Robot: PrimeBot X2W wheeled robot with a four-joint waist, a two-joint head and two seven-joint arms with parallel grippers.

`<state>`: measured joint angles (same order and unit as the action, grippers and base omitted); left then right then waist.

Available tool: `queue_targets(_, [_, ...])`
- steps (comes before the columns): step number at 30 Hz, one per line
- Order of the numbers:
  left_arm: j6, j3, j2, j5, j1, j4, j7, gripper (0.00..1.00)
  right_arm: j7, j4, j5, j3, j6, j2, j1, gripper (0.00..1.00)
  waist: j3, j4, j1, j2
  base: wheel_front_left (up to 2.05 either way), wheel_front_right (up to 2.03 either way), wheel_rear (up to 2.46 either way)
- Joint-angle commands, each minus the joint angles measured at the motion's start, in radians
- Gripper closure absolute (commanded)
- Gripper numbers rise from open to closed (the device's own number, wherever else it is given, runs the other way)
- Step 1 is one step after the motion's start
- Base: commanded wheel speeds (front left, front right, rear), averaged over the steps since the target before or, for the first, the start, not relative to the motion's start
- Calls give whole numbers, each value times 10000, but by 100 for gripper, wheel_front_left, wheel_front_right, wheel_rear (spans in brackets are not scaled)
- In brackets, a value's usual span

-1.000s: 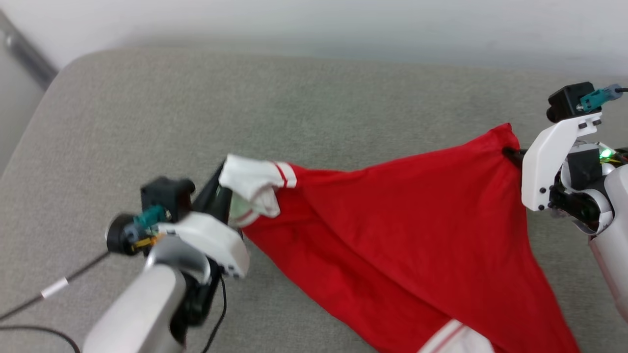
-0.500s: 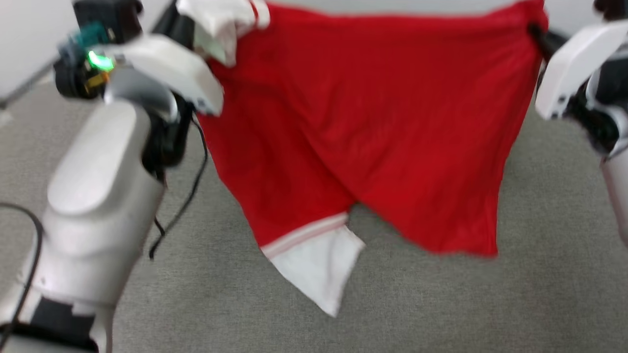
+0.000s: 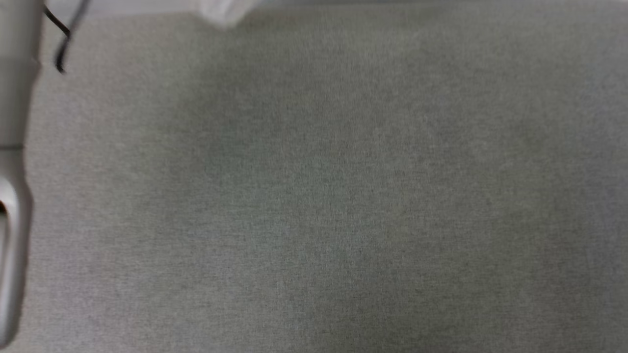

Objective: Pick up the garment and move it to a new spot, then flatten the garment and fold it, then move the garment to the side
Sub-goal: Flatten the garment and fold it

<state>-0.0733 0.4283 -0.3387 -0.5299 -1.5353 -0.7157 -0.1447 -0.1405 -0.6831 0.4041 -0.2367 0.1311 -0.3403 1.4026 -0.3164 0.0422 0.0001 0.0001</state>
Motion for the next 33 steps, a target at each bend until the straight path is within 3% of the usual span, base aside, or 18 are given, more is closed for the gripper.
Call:
queue_targets(1, [63,21,-105,118,-614,-161,-18,100,120,-79,153,-83,-7,-98,522,100,-721,71,-1,-1,0,0,0])
queue_targets(9, [192,104,-135,282,-1973,-588,-25,100,460,-397,418,-802,-7,-250,1921,100,-2301,-6,-1,-1,0,0,0])
queue_targets(18, [386,37,174,-56,-1529,-1401,-520,100,977,-1180,1098,-1805,-7,-292,2286,100,-3368,-131,-1,-1,0,0,0])
queue_targets(25, [712,-78,469,-464,-572,-2071,-918,100,1385,-1854,1695,-2604,-7,-385,1814,100,-3217,-260,-1,-1,0,0,0])
queue_targets(33, [1127,-272,753,-805,2161,-2319,-1198,100,1992,-2137,2611,-3792,-7,-502,-328,100,-1817,-430,-1,-1,0,0,0])
